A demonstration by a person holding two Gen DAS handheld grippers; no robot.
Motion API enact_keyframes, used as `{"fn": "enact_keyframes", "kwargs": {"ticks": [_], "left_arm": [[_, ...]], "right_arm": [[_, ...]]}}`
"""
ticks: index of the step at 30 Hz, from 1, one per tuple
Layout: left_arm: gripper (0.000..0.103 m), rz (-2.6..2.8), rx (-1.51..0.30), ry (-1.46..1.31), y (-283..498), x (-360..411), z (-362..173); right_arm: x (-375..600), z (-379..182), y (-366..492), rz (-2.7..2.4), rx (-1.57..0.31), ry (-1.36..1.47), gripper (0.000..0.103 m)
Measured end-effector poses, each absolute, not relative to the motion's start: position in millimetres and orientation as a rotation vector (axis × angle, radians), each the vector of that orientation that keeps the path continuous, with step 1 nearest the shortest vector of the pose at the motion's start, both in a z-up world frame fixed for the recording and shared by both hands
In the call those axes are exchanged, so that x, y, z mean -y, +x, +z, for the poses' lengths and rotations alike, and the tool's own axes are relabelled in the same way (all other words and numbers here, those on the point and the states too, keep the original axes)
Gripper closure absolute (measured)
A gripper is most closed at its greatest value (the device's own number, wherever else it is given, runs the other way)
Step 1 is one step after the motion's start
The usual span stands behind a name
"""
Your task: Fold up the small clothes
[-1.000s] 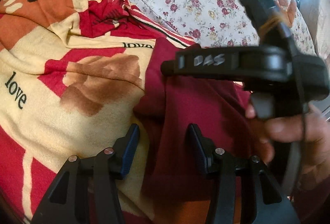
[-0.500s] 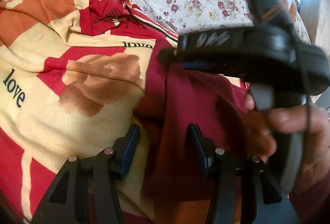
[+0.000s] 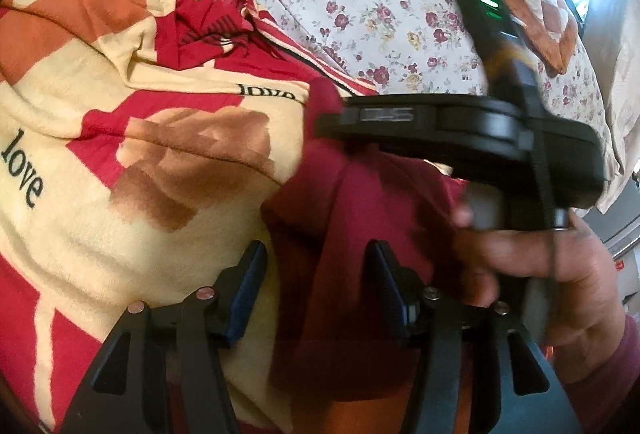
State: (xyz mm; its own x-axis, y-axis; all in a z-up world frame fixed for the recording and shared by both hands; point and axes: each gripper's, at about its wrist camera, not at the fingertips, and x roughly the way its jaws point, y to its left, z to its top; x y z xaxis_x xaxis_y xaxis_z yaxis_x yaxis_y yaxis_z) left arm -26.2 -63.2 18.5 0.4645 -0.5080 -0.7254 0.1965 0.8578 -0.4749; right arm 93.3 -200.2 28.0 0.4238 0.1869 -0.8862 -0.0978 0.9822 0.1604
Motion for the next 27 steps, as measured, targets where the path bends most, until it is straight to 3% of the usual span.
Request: {"fn": "enact_keyframes", "kwargs": {"ticks": [3,9,11,13,16,21,23,24,25,27], "left_arm": [[0.068,-0.452,-0.994,-0.346,-24,66,19],[0.07,-0.504,-0.955,-0.369,-23,71,23],[0.077,-0.516,-0.933,-0.362,-23,73,26],[0.092,-0.521,-0.917,-0.354,-24,73,28],[0.1,-0.538,-0.897,-0.352,-25,73,32],[0.103,-0.561,-0.87,-0.327,-30,75,37],[0.103,-0.566,-0.867,-0.329,-30,74,38],[0.103,-0.568,-0.866,-0.331,-31,74,38],[0.103,-0.571,-0.864,-0.334,-31,73,39],[0.103,-0.576,-0.861,-0.339,-33,72,40]], "right_arm": [[218,38,85,0.234,-1.105,0.16,0.081],[232,49,73,0.251,-1.085,0.191,0.085],[234,52,73,0.254,-1.085,0.202,0.085],[238,52,72,0.253,-1.086,0.212,0.086],[245,52,70,0.248,-1.095,0.227,0.086],[244,53,73,0.241,-1.113,0.223,0.084],[242,54,76,0.235,-1.126,0.225,0.078],[241,54,77,0.228,-1.136,0.227,0.067],[240,53,79,0.219,-1.153,0.232,0.049],[237,51,84,0.198,-1.187,0.251,0.028]]}}
